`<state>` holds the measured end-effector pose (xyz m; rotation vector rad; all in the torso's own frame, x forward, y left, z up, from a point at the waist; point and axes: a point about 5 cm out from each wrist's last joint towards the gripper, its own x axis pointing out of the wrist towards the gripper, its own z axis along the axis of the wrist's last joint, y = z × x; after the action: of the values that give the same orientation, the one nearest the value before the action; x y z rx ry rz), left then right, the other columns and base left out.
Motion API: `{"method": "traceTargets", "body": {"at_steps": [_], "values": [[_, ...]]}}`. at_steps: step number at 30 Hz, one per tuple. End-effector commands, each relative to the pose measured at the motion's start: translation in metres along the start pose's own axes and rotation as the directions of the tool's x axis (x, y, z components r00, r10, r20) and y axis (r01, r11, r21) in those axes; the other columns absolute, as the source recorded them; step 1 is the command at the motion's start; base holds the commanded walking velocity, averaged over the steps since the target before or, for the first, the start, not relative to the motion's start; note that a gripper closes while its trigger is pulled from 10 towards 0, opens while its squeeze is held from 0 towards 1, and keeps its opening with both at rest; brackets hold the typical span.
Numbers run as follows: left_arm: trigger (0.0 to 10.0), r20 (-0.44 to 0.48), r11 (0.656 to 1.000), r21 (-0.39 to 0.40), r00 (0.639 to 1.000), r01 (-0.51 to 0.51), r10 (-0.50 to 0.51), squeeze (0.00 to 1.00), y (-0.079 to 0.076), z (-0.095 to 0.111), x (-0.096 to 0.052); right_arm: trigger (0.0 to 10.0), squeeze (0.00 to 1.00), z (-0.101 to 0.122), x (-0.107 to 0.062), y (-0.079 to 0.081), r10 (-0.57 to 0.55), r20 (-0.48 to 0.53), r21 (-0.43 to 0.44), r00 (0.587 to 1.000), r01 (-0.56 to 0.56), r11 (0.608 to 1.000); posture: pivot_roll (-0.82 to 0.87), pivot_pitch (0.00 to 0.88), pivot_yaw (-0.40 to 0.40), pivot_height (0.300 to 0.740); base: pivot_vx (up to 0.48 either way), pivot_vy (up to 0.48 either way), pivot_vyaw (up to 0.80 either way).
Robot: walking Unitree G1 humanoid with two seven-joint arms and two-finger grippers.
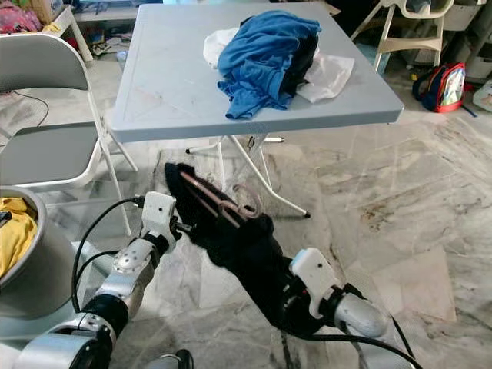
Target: Hang hanger
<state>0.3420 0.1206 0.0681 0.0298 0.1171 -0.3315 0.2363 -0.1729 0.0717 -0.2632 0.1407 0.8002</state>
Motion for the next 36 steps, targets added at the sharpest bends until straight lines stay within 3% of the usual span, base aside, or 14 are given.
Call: {"method": "traceTargets", "body": {"at_steps": [1, 3, 36], "values": [[10.0, -0.022, 1.0, 0.018, 1.0, -0.02, 0.02, 0.0, 0.0054, -0.0002, 0.0002, 10.0, 0.0, 0.0091, -0.0029, 0.0, 0.026, 0.028, -0.011, 0.999, -0.026, 1.0, -0.07, 0.17, -0.012, 0.74, 0.0, 0.0, 0.0], [0.0, -0.009, 0.999, 0.006, 0.999, -0.031, 0.032, 0.0, 0.0088, 0.0021, 0.0004, 10.0, 0.0, 0.0097, -0.0064, -0.0042, 0.014, 0.018, -0.02, 1.0, -0.014, 1.0, -0.07, 0.169, -0.008, 0.74, 0.0, 0.0, 0.0], [0.0, 0.0, 1.0, 0.0, 1.0, -0.018, 0.018, 0.0, 0.0067, 0.002, 0.0004, 10.0, 0.0, 0.0037, -0.0015, -0.0019, 0.011, -0.051, -0.068, 0.999, -0.015, 0.998, -0.07, 0.153, -0.017, 0.74, 0.0, 0.0, 0.0]]}}
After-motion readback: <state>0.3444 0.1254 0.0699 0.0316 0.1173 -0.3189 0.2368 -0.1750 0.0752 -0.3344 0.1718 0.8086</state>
